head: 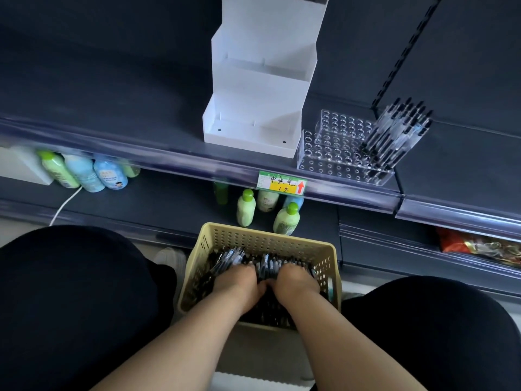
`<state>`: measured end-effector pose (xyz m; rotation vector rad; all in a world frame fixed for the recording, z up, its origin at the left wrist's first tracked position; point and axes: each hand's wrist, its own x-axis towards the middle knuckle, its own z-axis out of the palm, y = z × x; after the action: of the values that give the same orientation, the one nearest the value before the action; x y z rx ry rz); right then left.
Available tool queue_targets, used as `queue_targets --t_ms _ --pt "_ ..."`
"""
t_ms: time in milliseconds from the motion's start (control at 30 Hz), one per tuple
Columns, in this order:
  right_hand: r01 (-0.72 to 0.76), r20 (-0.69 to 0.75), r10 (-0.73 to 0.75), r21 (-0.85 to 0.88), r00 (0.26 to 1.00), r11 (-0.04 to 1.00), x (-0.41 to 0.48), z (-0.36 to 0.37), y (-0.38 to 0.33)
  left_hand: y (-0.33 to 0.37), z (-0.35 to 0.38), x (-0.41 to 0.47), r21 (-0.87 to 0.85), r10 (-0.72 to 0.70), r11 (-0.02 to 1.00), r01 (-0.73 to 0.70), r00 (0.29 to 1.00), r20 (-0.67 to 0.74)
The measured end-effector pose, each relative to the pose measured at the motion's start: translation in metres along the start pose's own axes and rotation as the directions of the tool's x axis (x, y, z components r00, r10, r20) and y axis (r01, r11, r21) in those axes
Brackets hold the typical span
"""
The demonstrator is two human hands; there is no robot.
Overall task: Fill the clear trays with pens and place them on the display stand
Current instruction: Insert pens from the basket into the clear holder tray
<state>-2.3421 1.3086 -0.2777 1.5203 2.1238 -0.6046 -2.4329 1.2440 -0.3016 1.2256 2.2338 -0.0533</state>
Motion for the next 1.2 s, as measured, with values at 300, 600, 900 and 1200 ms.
queue_targets --t_ms 300,600,900,1200 --pt "-0.045 0.053 0.044 0.020 0.998 0.999 0.001 -0.002 -0.004 -0.011 -0.003 -0.003 -0.257 -0.063 0.963 0.079 0.995 0.071" --pt "0.017 0.117 -0.037 0.166 0.992 0.986 0.004 -0.002 0.001 -0.018 -0.010 -0.009 -0.513 -0.055 0.852 0.103 0.993 0.107" --pt "0.135 0.056 -0.182 0.470 0.982 0.873 -0.011 -0.017 0.006 -0.016 -0.022 -0.032 -0.823 0.070 0.559 0.101 0.983 0.169" --pt "0.317 -0.254 -0.204 0.576 0.946 0.754 -0.041 -0.050 0.012 0.003 -0.046 -0.051 -0.915 0.130 0.403 0.003 0.990 0.060"
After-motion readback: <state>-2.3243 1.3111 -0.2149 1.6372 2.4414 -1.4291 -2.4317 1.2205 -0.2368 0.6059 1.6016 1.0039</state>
